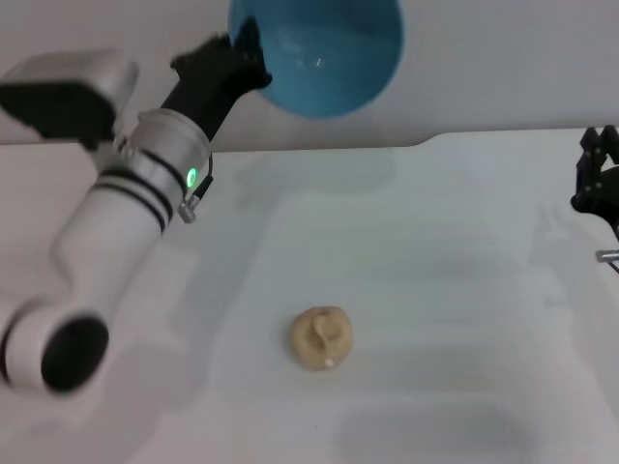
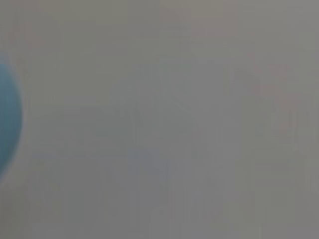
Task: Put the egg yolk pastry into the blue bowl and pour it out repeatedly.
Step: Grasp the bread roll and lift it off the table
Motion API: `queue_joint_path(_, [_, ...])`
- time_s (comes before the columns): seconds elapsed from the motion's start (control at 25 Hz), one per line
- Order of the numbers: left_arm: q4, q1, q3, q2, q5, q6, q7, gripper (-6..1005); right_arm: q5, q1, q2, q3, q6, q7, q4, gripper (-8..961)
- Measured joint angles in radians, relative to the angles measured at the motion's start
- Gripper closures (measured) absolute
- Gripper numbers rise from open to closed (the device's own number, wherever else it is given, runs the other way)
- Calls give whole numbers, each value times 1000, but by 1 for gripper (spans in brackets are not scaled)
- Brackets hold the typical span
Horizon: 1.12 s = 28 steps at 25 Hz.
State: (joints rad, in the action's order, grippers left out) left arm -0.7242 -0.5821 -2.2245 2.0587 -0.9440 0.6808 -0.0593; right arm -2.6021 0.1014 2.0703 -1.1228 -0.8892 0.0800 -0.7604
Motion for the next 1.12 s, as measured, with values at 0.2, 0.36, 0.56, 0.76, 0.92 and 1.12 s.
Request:
queue_joint_path(0.2, [-34, -72, 266, -2, 30, -517, 90, 989, -6, -20, -14, -5, -2, -181, -23, 849])
queue_joint_path(0.36, [-55, -121, 410, -1, 100, -777, 126, 990, -8, -20, -39, 0, 35, -290, -47, 849])
queue_joint_path(0.56, [-112, -153, 560, -1, 240, -1055, 130, 991, -44, -7, -97, -3, 323, -407, -185, 849])
queue_joint_path(0.76, [-191, -137, 609, -3, 324, -1210, 131, 989, -62, 33, -151, -46, 746, -421, -377, 848])
queue_joint_path(0.92, [-235, -112, 623, -3, 339, -1275, 137, 989, -67, 50, -157, -76, 942, -352, -509, 848])
queue_joint_path(1.12, [-273, -98, 626, -4, 387, -1348, 143, 990, -68, 162, -108, -190, 1395, -108, -609, 789])
